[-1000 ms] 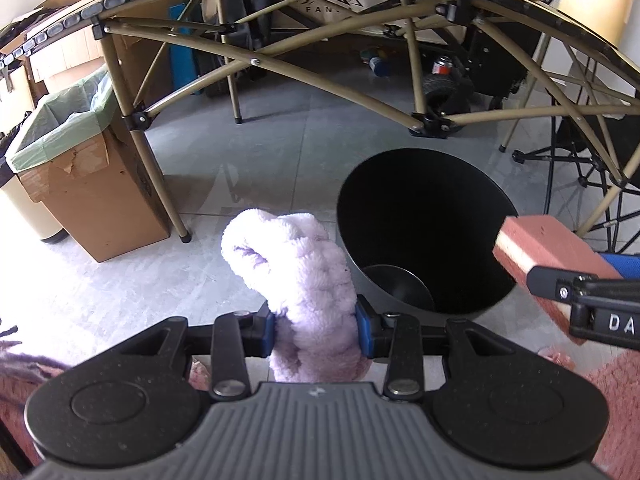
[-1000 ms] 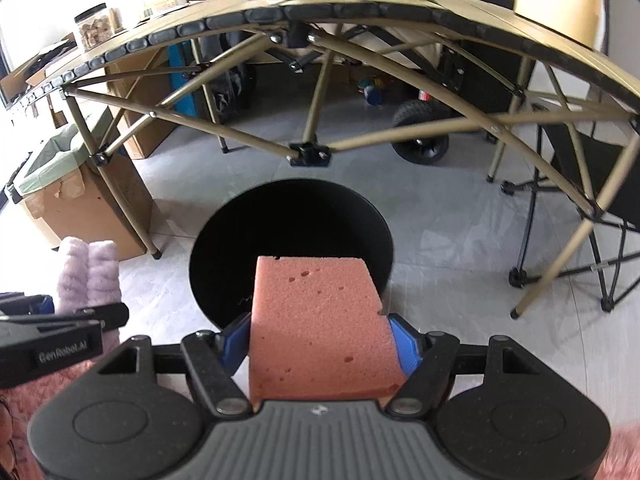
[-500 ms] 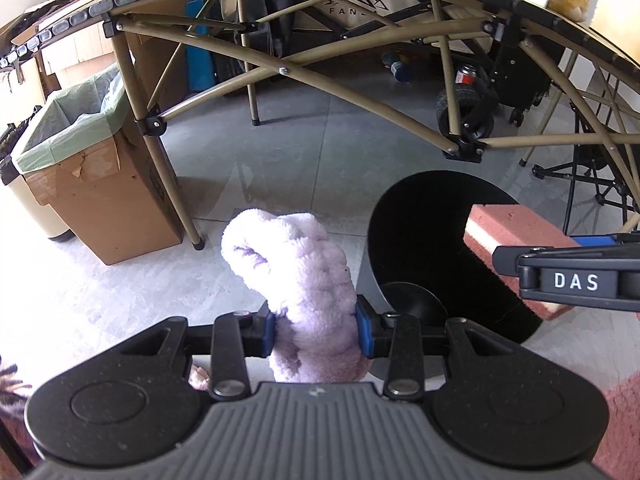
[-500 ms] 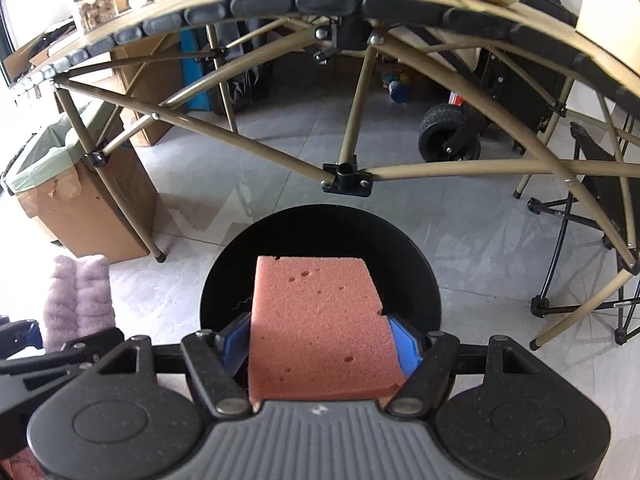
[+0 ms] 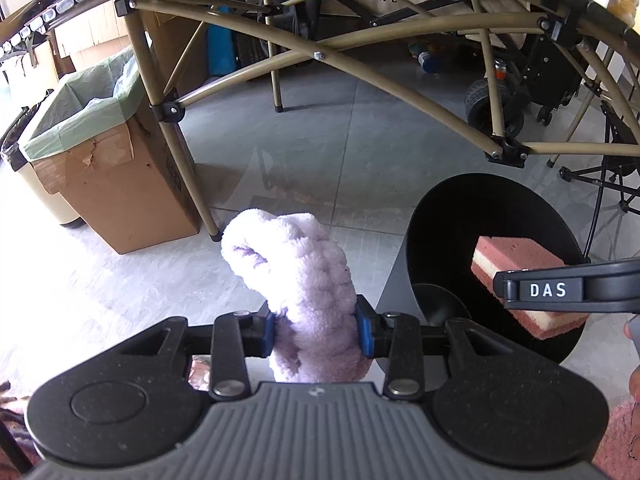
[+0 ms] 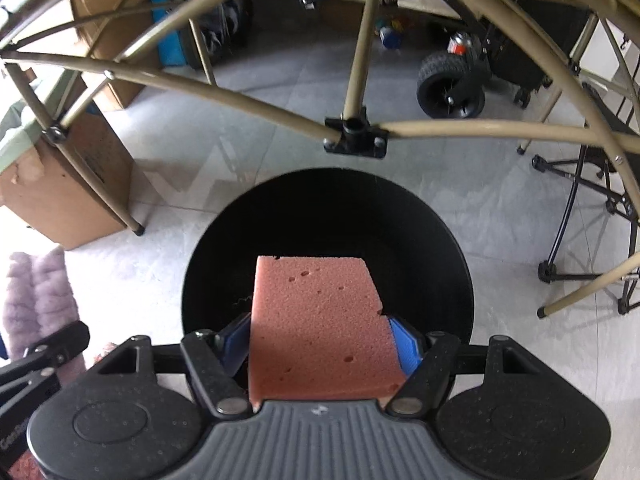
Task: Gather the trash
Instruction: 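Open the right tool over the bin to drop the pink sponge, then move the left tool over the bin and open it to drop the sock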
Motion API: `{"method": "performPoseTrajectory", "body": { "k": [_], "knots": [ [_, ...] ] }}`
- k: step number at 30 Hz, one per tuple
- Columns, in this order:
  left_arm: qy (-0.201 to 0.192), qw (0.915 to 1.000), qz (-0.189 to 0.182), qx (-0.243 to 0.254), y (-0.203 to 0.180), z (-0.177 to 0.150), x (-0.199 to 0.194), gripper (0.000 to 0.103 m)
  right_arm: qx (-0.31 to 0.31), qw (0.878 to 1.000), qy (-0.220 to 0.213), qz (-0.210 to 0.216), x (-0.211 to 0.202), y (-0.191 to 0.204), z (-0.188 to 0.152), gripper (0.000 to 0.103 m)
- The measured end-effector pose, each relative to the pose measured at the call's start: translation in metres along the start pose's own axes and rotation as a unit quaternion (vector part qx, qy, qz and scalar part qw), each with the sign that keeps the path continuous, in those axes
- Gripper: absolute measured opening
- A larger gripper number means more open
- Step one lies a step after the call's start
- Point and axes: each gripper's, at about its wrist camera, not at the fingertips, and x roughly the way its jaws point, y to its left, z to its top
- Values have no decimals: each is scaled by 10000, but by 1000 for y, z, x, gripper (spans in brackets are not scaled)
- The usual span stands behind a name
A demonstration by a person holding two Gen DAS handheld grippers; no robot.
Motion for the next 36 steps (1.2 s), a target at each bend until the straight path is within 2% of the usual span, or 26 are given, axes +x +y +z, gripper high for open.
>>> {"method": "performPoseTrajectory", "body": {
  "k": [7, 16, 23, 36],
  "knots": [
    [73, 10000, 61, -10, 2, 0, 7, 38, 208, 9992, 307, -119, 19, -1, 5, 71],
    [148, 9998, 96, -52, 5, 0, 12, 38, 290, 9983, 510, -46, 27, 0, 5, 73],
    [159, 9998, 97, -62, 6, 0, 12, 38, 351, 9977, 582, 23, 28, -3, 6, 101],
    [121, 9999, 69, -54, 6, -2, 9, 38, 323, 9981, 514, 112, 21, -3, 8, 102]
  ]
}}
